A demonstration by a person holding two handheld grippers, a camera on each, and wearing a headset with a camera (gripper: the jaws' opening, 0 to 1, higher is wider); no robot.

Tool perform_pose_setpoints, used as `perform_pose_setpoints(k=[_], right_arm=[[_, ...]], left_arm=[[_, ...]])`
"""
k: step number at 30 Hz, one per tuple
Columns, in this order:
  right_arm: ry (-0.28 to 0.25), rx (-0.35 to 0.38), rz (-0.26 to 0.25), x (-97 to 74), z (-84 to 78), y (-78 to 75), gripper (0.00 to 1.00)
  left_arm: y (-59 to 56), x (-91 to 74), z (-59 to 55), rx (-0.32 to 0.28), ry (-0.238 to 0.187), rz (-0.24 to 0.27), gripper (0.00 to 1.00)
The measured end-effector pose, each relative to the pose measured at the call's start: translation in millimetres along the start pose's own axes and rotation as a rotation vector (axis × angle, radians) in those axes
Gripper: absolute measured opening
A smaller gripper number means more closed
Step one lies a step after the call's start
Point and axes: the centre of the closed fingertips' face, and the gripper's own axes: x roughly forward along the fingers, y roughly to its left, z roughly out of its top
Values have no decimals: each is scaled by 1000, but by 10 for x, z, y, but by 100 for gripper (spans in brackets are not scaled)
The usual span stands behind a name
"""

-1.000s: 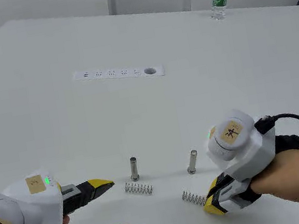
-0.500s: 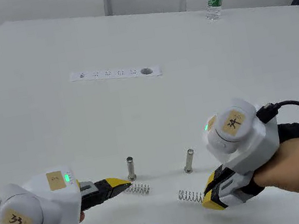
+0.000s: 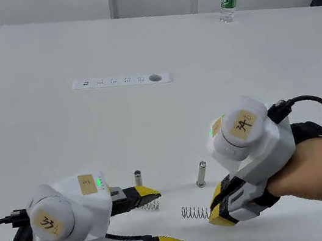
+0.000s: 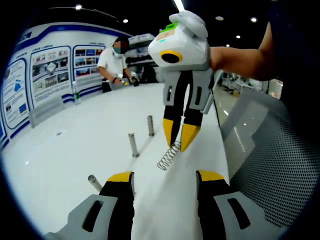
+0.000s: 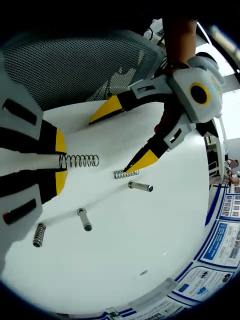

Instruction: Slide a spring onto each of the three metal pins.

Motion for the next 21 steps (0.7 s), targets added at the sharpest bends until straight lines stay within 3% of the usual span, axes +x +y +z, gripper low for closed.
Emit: perform_pose_setpoints(k=[12,21], right_arm=[[11,-29,19,-27,60,66,12],[18,-41,26,-43,81,110,12]], left_arm=[[-113,145,51,122,11,-45,34],[-109,166,-25,180,44,-38,21]])
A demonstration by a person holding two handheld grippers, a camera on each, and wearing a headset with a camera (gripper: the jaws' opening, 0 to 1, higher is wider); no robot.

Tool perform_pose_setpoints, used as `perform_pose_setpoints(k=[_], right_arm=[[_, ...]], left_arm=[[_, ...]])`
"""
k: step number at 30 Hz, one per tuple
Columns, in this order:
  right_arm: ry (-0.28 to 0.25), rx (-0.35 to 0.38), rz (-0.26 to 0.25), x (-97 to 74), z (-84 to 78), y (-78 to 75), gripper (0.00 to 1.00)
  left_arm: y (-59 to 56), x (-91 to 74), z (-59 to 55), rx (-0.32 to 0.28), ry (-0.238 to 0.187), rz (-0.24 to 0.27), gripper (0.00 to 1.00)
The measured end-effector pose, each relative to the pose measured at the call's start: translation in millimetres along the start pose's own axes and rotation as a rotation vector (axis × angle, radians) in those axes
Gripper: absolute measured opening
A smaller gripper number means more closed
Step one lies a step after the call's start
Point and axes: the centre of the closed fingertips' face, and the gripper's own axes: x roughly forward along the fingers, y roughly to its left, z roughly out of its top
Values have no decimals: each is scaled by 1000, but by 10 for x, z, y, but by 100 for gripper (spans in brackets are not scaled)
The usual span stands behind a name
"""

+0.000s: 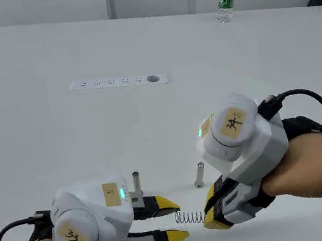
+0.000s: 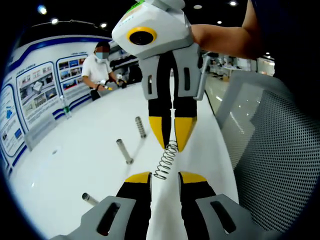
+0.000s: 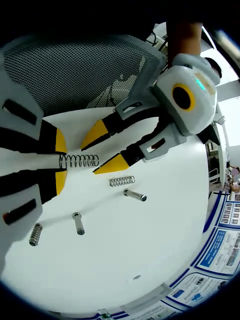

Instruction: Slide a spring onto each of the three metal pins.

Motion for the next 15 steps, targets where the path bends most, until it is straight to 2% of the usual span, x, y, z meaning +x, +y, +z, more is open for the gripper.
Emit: perform_pose_setpoints(k=[10,15], right_arm=[[15,-5,12,-19,29,46,12],[16,-13,13,-42,47,63,12]], left_arm=[[-9,13,24,35,-2,5,13],[-25,16,25,45,0,-1,12]])
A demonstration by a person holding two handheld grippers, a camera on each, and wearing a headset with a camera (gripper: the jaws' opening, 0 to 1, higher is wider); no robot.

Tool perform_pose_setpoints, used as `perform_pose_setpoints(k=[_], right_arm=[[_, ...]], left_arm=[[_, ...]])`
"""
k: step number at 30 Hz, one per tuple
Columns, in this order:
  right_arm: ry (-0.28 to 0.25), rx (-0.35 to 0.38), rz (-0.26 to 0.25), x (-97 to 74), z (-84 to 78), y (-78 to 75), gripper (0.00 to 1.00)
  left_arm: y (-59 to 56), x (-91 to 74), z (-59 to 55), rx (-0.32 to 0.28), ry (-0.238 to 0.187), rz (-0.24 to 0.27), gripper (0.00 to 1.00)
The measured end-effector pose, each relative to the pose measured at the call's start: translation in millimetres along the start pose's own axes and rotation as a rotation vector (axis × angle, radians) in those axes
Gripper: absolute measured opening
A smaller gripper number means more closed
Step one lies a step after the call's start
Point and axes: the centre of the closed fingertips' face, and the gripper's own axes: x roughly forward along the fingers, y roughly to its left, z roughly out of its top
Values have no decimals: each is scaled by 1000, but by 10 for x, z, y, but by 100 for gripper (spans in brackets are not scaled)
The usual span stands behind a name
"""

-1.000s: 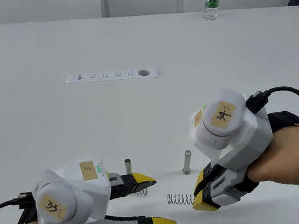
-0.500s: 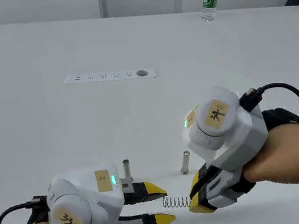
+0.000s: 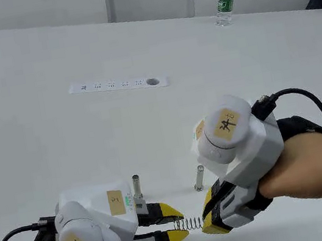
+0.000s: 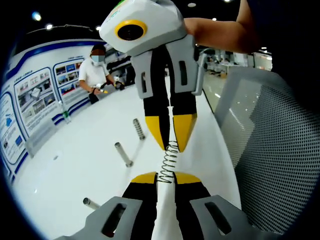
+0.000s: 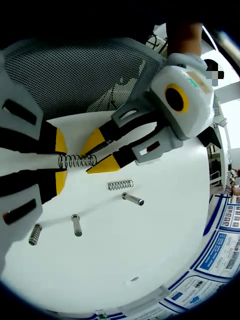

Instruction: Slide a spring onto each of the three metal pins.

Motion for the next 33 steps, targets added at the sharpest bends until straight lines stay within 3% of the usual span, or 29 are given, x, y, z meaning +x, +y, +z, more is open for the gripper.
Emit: perform_pose_setpoints(k=[18,33], right_arm=[[-129,-40,-53,-151,314,-26,11],[-145,-80,-62,-148,443,-15,11]], left_arm=[[35,-6,42,-37,-24,15,11],[29,33,94,-43,-40,7,12]])
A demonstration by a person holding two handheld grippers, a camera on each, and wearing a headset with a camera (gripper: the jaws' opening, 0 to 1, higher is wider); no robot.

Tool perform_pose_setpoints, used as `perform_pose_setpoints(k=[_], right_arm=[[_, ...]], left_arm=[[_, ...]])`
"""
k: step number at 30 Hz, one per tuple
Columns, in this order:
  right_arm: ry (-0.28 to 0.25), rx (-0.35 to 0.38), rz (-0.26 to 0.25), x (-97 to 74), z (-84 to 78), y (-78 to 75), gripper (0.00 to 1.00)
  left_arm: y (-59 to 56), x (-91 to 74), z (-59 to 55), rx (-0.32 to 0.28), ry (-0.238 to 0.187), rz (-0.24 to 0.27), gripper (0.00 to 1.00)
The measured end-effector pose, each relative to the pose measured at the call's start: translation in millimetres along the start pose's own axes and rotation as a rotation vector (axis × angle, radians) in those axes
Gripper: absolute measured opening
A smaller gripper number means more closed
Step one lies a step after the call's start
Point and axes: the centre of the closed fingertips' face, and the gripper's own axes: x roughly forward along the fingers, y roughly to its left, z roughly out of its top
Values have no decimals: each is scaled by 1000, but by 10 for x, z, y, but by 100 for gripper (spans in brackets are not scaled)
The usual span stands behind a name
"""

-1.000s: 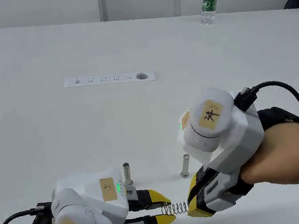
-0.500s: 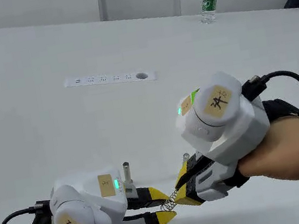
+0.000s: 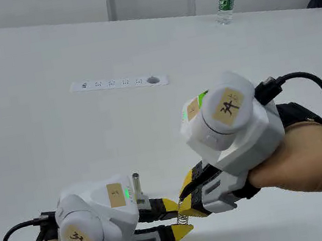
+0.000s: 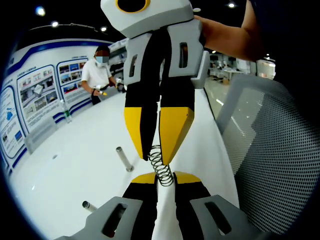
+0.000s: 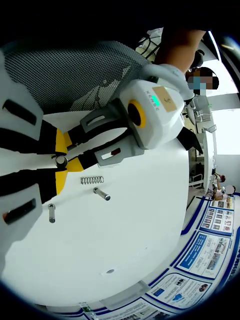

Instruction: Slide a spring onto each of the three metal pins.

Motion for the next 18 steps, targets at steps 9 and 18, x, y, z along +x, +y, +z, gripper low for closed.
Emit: perform_pose_setpoints(k=[9,18], right_arm=[[1,-6,-10,1,-3,-29,11],[3,6,-27,-58,-28,-110,11]], left_arm=[[4,-2,-12,-14,1,-2,15],[64,-114,-61,-83,-3,20,25]])
